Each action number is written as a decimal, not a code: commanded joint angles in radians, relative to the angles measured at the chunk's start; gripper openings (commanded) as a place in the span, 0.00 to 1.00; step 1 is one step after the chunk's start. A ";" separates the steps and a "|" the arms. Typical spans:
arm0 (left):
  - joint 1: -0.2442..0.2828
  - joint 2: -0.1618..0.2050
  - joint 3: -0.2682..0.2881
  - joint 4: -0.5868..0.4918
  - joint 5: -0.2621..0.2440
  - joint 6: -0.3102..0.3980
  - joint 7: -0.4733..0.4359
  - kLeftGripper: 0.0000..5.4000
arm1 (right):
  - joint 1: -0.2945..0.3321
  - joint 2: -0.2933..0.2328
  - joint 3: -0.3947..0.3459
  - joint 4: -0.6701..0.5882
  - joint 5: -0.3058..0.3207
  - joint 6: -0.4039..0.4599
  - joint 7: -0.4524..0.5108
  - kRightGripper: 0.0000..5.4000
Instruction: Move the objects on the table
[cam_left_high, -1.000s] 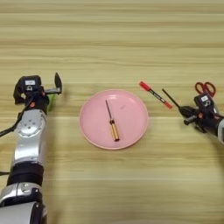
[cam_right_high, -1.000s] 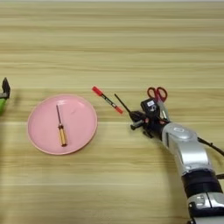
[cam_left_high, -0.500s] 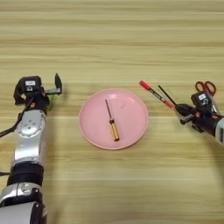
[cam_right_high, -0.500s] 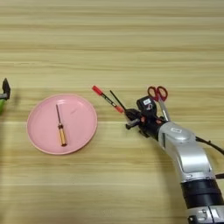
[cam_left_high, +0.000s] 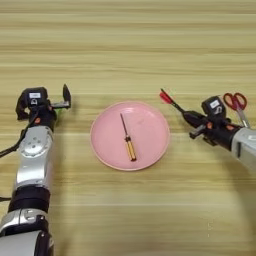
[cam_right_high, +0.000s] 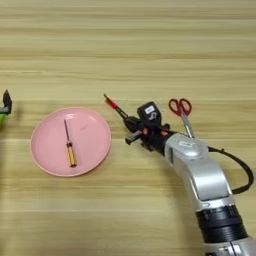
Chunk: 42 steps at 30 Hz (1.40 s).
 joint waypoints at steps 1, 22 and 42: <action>-0.008 0.001 0.000 0.007 0.000 0.011 0.001 1.00 | 0.000 0.016 0.036 -0.021 0.018 0.049 0.007 0.01; -0.003 0.000 0.002 0.001 -0.002 0.011 0.002 1.00 | -0.016 0.054 0.139 -0.035 0.025 0.089 0.011 0.06; -0.004 0.001 0.002 0.003 -0.002 0.012 0.001 1.00 | -0.040 0.056 0.066 0.005 0.003 0.001 -0.030 0.46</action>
